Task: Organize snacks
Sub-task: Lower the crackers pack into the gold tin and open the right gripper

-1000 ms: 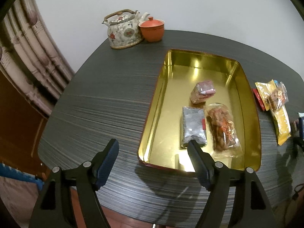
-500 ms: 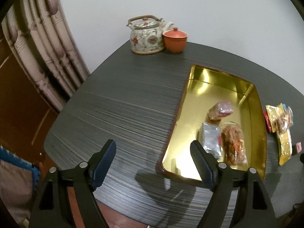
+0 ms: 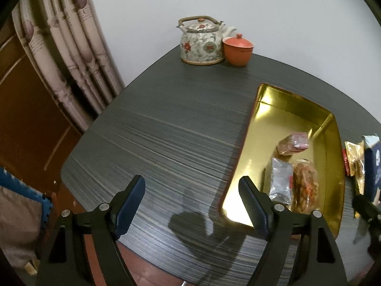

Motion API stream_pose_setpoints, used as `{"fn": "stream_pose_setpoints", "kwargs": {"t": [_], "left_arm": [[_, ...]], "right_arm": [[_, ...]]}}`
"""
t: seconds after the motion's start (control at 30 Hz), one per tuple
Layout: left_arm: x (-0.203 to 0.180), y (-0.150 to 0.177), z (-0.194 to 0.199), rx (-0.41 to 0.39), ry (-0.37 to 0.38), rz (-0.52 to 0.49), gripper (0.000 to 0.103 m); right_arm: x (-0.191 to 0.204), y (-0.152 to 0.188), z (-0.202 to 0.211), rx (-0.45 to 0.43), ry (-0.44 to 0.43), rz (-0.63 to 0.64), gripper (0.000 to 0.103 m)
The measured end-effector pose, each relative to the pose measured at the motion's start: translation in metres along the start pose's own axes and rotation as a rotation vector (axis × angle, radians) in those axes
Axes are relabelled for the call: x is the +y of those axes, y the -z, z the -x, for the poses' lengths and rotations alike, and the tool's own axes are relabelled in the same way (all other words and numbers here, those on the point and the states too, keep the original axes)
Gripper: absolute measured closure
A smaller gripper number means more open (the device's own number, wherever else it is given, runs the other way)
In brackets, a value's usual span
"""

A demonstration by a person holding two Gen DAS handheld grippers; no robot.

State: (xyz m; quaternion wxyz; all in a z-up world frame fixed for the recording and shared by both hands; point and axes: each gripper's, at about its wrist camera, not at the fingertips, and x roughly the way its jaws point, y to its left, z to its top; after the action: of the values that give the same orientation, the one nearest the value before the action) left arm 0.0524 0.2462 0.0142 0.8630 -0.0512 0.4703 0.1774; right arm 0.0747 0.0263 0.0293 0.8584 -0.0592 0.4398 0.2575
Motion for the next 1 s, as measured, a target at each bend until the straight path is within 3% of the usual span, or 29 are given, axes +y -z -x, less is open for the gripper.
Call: {"fn": "stream_pose_setpoints", "kwargs": {"t": [0.23,1.0], "left_arm": [[0.009,-0.001,0.000,-0.003,-0.012,0.050,0.022],[0.012,-0.002,-0.004,0.011,-0.007,0.064,0.022]], "right_arm": [[0.031,-0.013,-0.025,0.023,-0.014,0.053,0.057],[0.049,-0.013,-0.083,0.107,0.000,0.087,0.055]]}}
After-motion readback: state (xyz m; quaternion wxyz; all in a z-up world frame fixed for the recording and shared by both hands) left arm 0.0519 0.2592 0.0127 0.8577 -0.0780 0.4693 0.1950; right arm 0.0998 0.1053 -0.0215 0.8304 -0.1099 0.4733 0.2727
